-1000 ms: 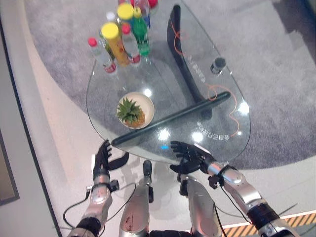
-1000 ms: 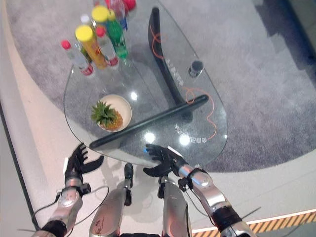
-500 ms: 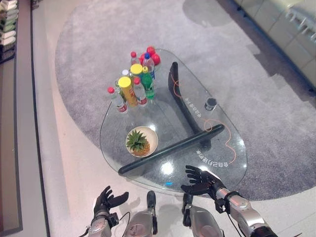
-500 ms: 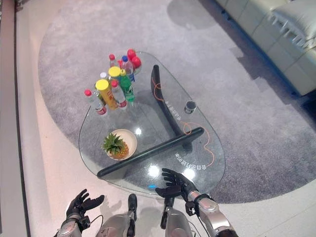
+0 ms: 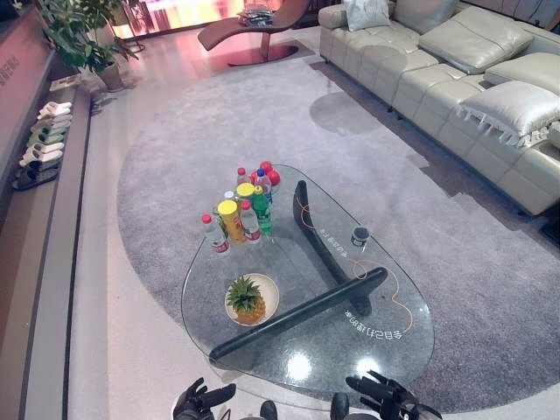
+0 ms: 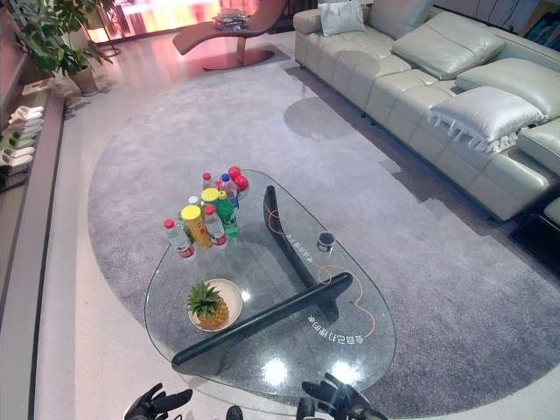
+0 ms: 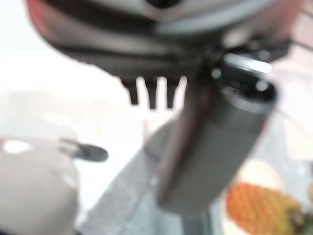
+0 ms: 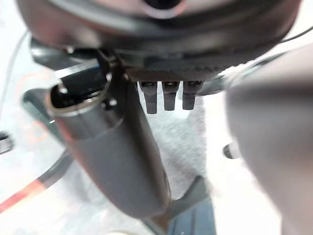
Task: Pick up the fruit to the plate
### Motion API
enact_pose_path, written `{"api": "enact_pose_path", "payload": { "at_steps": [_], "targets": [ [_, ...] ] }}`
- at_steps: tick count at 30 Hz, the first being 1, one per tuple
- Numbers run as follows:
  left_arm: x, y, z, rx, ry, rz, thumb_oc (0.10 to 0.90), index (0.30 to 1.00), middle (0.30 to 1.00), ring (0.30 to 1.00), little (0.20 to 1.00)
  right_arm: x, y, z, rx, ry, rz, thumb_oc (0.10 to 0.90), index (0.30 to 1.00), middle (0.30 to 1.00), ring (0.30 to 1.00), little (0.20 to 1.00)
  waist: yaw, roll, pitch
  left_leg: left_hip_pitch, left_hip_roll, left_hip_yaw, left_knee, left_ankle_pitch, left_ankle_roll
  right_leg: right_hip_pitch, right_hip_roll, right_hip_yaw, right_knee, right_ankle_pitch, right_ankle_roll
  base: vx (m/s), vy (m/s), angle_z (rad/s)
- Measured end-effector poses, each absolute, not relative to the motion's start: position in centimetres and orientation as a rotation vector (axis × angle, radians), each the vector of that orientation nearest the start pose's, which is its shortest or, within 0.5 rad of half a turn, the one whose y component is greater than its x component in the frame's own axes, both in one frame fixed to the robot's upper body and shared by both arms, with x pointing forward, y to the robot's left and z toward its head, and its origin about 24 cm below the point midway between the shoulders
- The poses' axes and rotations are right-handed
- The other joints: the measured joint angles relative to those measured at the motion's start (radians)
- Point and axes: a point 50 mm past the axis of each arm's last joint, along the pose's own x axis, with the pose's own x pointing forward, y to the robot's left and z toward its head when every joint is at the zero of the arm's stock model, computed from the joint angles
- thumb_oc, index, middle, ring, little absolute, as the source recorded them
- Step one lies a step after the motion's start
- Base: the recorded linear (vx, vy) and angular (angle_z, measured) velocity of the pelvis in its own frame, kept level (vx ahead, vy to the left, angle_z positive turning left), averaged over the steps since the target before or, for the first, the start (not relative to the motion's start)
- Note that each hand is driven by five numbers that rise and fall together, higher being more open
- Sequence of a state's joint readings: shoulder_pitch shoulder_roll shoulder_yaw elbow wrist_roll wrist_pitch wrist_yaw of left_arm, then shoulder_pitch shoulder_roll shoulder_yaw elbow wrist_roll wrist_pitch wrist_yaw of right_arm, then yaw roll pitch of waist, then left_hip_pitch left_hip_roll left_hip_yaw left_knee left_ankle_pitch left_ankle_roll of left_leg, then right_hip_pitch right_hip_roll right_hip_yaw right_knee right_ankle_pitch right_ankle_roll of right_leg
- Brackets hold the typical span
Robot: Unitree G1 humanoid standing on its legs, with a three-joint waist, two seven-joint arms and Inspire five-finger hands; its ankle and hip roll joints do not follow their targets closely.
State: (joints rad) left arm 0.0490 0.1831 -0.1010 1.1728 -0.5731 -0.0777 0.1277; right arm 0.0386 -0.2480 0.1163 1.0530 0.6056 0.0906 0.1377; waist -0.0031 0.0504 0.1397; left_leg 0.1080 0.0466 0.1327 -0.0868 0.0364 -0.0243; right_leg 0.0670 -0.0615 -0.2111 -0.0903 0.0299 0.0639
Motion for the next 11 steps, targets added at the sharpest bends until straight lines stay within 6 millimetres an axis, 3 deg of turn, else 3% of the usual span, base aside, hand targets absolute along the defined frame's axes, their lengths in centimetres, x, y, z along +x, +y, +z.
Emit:
{"api": "enact_pose_path", "payload": {
  "at_steps": [6, 11],
  "targets": [
    [4.9, 22.6, -17.1, -0.215, 1.269, 0.540, 0.800, 0.900, 0.900, 0.900, 0.900, 8.2, -23.2, -16.2, 0.251, 1.196, -0.314, 0.800, 0.900, 0.900, 0.900, 0.900, 0.001, -0.010, -0.056, 0.015, 0.005, 0.021, -0.006, -0.018, 0.000, 0.012, 0.004, 0.018, 0.000, -0.004, -0.005, 0.05, -0.006, -0.09],
    [4.4, 22.4, -17.2, -0.232, 1.295, 0.525, 0.800, 0.900, 0.900, 0.900, 0.900, 6.3, -23.4, -16.7, 0.221, 1.278, -0.363, 0.800, 0.900, 0.900, 0.900, 0.900, 0.001, -0.025, -0.073, 0.019, 0.005, 0.022, -0.006, -0.019, 0.001, 0.016, 0.005, 0.023, 0.000, -0.004, -0.006, 0.03, -0.008, -0.01]
  ]
}}
